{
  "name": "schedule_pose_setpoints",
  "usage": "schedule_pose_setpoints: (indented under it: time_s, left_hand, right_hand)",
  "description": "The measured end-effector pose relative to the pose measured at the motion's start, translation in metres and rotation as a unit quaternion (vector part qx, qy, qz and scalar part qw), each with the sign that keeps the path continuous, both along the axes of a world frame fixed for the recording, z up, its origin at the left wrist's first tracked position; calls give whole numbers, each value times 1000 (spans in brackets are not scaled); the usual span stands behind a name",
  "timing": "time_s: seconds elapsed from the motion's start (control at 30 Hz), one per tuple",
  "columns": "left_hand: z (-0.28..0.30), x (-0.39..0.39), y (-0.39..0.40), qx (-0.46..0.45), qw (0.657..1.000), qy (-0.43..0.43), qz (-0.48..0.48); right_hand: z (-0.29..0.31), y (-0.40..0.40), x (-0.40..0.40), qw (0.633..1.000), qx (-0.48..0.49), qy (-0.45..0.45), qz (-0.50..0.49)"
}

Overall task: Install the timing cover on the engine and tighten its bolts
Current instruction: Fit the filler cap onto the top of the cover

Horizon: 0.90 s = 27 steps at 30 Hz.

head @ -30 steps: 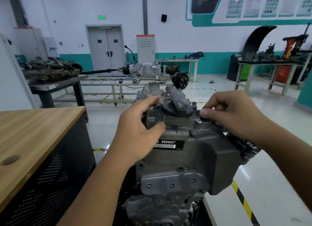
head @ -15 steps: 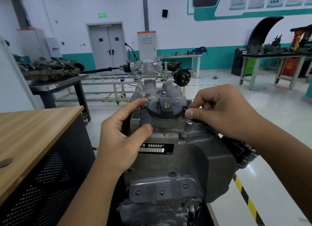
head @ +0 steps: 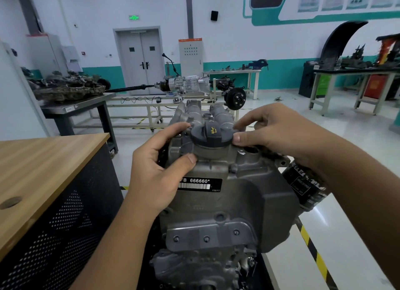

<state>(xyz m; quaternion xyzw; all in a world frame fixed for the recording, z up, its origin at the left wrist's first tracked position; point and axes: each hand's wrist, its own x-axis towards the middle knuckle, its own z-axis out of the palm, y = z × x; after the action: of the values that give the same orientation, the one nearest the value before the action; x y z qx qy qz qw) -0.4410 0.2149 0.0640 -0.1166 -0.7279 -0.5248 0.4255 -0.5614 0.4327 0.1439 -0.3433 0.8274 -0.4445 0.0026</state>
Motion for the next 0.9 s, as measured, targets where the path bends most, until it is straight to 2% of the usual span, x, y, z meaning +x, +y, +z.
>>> schedule_pose_setpoints:
  time_s: [0.07, 0.23, 0.37, 0.53, 0.7, 0.8, 0.9]
  left_hand:
    - [0, 0, 1, -5, 1000, 8, 7]
    - [6, 3, 10, -32, 998, -6, 47]
    - [17, 3, 22, -74, 994, -25, 80]
    - [17, 8, 15, -41, 995, -56, 69]
    - [19, 0, 10, -28, 996, -64, 57]
    - [23, -3, 5, -22, 997, -69, 32]
    - [22, -5, 4, -5, 998, -61, 15]
  right_hand:
    - [-6, 2, 0, 999, -22, -4, 39]
    - [-15, 5, 1, 994, -31, 90, 52]
    - [-18, 8, 1, 992, -64, 101, 31]
    - [-14, 0, -1, 993, -68, 95, 28]
    - [-18, 0, -1, 987, -68, 146, -14]
    - [-12, 1, 3, 990, -33, 129, -40]
    - [-13, -3, 15, 978, -8, 164, -126]
